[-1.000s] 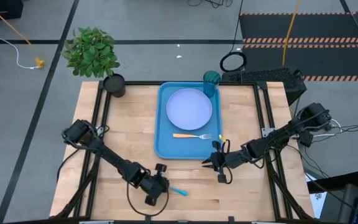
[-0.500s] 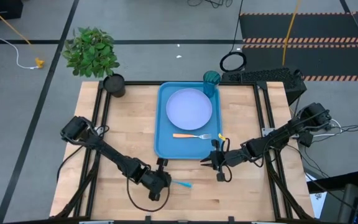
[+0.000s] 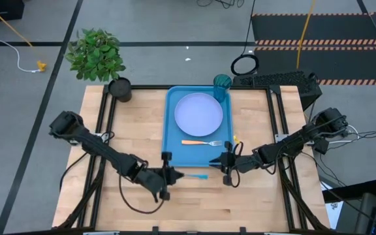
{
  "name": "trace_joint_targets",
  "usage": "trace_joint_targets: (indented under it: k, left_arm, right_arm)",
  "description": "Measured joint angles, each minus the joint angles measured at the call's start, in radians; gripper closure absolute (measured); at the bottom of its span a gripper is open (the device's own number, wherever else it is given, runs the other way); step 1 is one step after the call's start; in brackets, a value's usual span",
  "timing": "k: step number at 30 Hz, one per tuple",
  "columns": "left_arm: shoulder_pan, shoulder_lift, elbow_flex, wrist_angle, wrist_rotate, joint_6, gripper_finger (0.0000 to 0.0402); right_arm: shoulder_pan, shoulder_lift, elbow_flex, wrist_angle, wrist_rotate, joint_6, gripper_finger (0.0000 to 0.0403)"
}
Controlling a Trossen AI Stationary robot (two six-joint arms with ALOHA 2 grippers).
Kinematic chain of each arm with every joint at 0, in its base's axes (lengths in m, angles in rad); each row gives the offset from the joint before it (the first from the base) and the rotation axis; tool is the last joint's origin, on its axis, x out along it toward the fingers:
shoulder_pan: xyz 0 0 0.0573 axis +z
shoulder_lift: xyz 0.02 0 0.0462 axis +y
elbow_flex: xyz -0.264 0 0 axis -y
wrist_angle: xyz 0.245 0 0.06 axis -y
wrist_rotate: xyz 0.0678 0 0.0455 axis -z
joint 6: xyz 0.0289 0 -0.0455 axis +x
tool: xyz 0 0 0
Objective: Pick and place plate/cup/fork/spoon on tray
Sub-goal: Put the blue spoon on the blue serving tray to the right of the orange fork
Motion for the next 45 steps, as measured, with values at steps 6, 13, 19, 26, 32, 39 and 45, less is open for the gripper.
trace_joint_targets:
  k: [6, 13, 19, 26, 32, 39, 45]
  left_arm:
    - [0.002, -0.030, 0.000, 0.043, -0.204, -0.050, 0.0394]
    - [0.012, 0.027, 0.001, 0.152, -0.392, -0.142, 0.0391]
    - [0.001, 0.113, 0.001, 0.257, -0.402, -0.096, 0.0394]
    - [0.010, 0.149, 0.000, 0.314, -0.415, -0.026, 0.0394]
    - [0.013, 0.148, 0.000, 0.313, -0.417, 0.001, 0.0394]
    - [0.030, 0.148, 0.000, 0.300, -0.410, 0.044, 0.0394]
    - [0.057, 0.147, 0.000, 0.296, -0.414, 0.084, 0.0392]
  right_arm:
    - [0.002, 0.000, 0.000, 0.090, 0.020, -0.005, 0.0348]
    - [0.015, 0.000, 0.000, 0.224, 0.119, 0.038, 0.0348]
    - [0.055, -0.001, 0.000, 0.339, 0.177, 0.000, 0.0344]
    - [0.061, -0.001, 0.000, 0.379, 0.177, -0.033, 0.0305]
    - [0.056, -0.001, 0.000, 0.426, 0.178, -0.079, 0.0283]
    - [0.025, -0.001, 0.000, 0.447, 0.178, -0.093, 0.0327]
    - [0.000, -0.001, 0.000, 0.452, 0.171, -0.165, 0.0396]
